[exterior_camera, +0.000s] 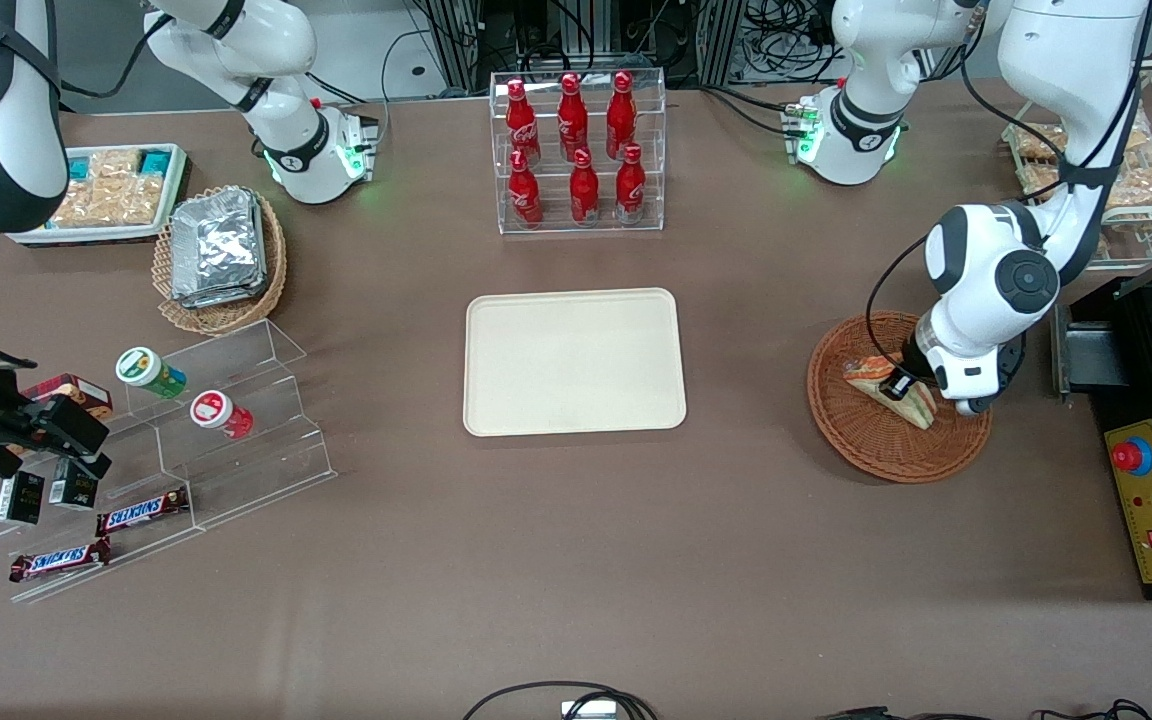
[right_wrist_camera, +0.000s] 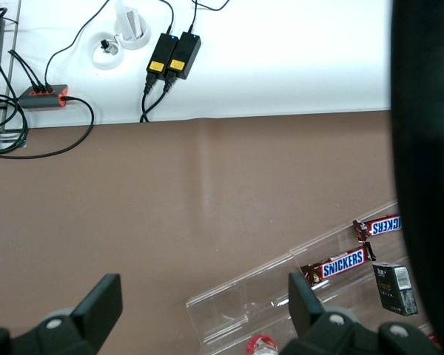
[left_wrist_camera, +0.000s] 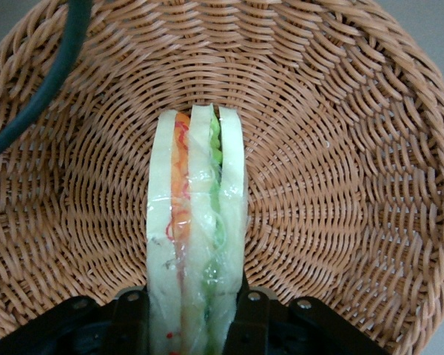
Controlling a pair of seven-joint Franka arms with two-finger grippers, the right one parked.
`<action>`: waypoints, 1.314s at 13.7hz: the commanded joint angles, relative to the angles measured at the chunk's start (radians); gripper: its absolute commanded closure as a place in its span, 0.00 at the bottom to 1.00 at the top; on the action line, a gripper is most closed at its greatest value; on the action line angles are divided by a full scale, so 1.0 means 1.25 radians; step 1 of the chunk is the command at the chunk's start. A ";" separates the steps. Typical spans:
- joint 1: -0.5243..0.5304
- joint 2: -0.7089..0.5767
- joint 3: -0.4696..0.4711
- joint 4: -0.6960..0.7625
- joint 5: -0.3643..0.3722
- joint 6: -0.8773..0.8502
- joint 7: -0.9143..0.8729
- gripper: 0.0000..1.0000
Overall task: Place sandwich from basket to tray
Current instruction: 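Lower the left gripper around the sandwich and close on it, then lift the sandwich and carry it with the left gripper over the cream tray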
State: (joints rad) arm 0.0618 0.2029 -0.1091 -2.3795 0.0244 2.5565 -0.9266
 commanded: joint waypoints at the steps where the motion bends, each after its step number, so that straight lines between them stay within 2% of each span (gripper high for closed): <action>1: -0.008 -0.031 0.003 -0.003 0.004 -0.015 -0.007 1.00; 5: -0.008 -0.109 -0.005 0.052 0.005 -0.184 0.067 1.00; 10: -0.008 -0.117 -0.095 0.248 0.005 -0.425 0.139 1.00; 12: -0.008 -0.116 -0.160 0.264 0.006 -0.438 0.142 1.00; 16: -0.015 -0.094 -0.283 0.286 0.048 -0.431 0.142 1.00; 18: -0.037 -0.075 -0.319 0.292 0.065 -0.433 0.144 1.00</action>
State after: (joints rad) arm 0.0375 0.0709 -0.4771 -2.0544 0.0732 2.0317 -0.7593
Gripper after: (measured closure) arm 0.806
